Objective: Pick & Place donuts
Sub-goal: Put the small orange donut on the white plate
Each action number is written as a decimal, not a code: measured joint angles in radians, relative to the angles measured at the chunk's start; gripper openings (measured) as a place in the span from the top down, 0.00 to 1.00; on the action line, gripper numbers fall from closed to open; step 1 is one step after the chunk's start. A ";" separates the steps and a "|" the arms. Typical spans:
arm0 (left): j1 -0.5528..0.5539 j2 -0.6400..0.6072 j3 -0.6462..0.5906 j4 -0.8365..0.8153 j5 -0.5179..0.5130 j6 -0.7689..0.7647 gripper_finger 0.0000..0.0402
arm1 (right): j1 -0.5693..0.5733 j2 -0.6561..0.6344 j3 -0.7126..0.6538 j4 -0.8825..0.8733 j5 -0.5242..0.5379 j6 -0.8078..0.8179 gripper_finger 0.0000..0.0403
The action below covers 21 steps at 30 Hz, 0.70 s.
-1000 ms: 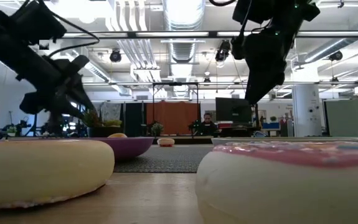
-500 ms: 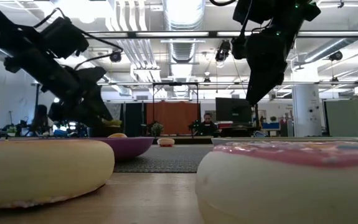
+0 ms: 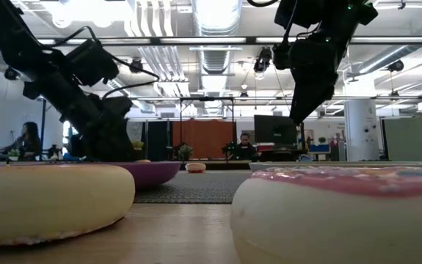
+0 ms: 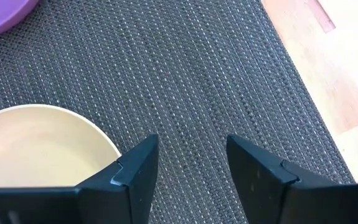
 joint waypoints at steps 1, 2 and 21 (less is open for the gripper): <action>0.002 0.011 0.003 0.005 -0.001 0.007 0.64 | 0.000 0.000 0.000 0.000 0.000 0.000 0.55; 0.002 0.023 0.009 0.008 -0.002 0.017 0.66 | 0.000 0.000 0.000 0.000 0.000 0.000 0.55; -0.071 -0.022 0.308 -0.248 -0.040 0.287 1.00 | 0.011 -0.007 0.074 0.179 0.000 -0.305 0.56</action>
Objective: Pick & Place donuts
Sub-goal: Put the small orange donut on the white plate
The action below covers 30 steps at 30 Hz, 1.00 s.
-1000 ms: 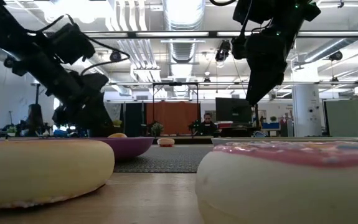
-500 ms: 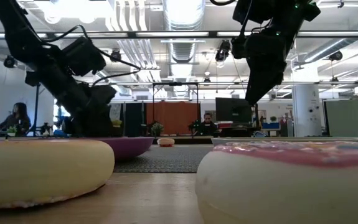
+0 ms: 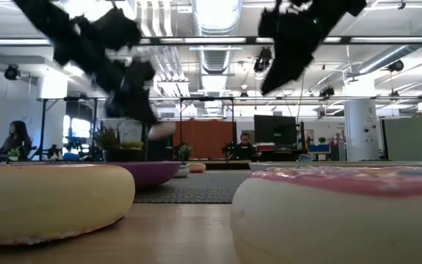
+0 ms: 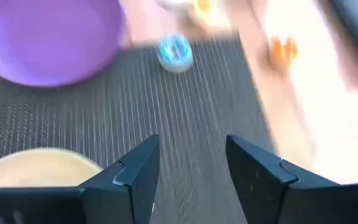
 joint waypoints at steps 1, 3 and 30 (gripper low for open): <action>-0.027 -0.021 0.039 -0.011 -0.042 0.053 1.00 | 0.001 0.004 0.017 0.022 -0.001 -0.053 0.56; -0.106 -0.040 0.126 -0.036 -0.174 0.209 1.00 | 0.000 0.021 0.057 0.057 -0.003 -0.094 0.56; -0.293 0.128 0.419 0.088 -0.765 0.897 1.00 | -0.026 0.155 0.366 0.067 0.137 -0.152 0.52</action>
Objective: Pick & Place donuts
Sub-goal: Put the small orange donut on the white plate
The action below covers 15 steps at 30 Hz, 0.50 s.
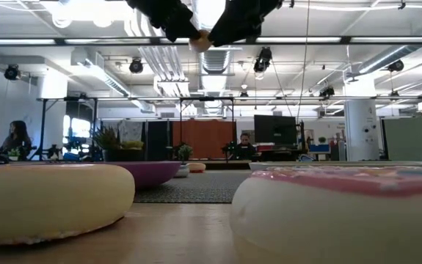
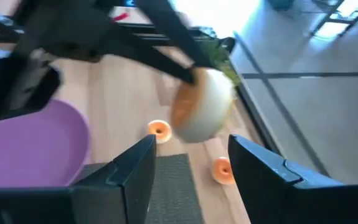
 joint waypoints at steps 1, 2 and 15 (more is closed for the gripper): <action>-0.004 0.000 -0.001 0.000 0.000 0.000 1.00 | 0.000 -0.002 0.000 -0.002 0.012 0.006 0.52; -0.007 0.000 -0.002 -0.002 0.000 -0.001 1.00 | 0.000 -0.005 0.000 -0.003 0.016 0.017 0.52; -0.017 -0.001 -0.004 0.028 0.057 -0.037 1.00 | -0.008 0.022 0.000 0.057 -0.017 0.115 0.49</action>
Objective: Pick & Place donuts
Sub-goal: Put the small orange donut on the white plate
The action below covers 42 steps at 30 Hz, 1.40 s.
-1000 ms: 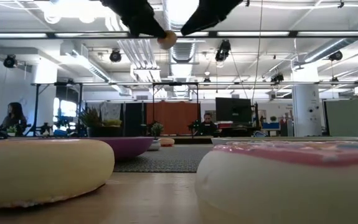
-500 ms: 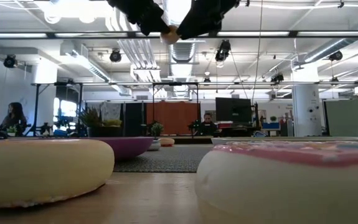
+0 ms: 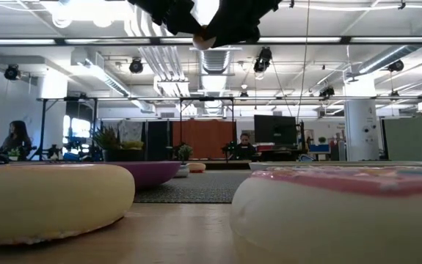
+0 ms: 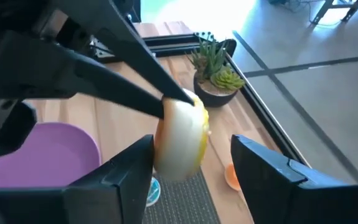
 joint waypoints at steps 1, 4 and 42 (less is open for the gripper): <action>0.000 0.000 0.000 0.000 0.005 -0.001 1.00 | 0.000 0.003 0.000 0.004 0.000 0.002 0.50; -0.005 0.000 -0.002 -0.001 0.010 -0.014 1.00 | 0.000 0.006 0.000 0.000 0.000 0.007 0.56; -0.018 -0.121 -0.151 -0.565 0.567 -1.174 0.66 | 0.495 0.091 -0.249 -0.469 0.200 0.056 0.91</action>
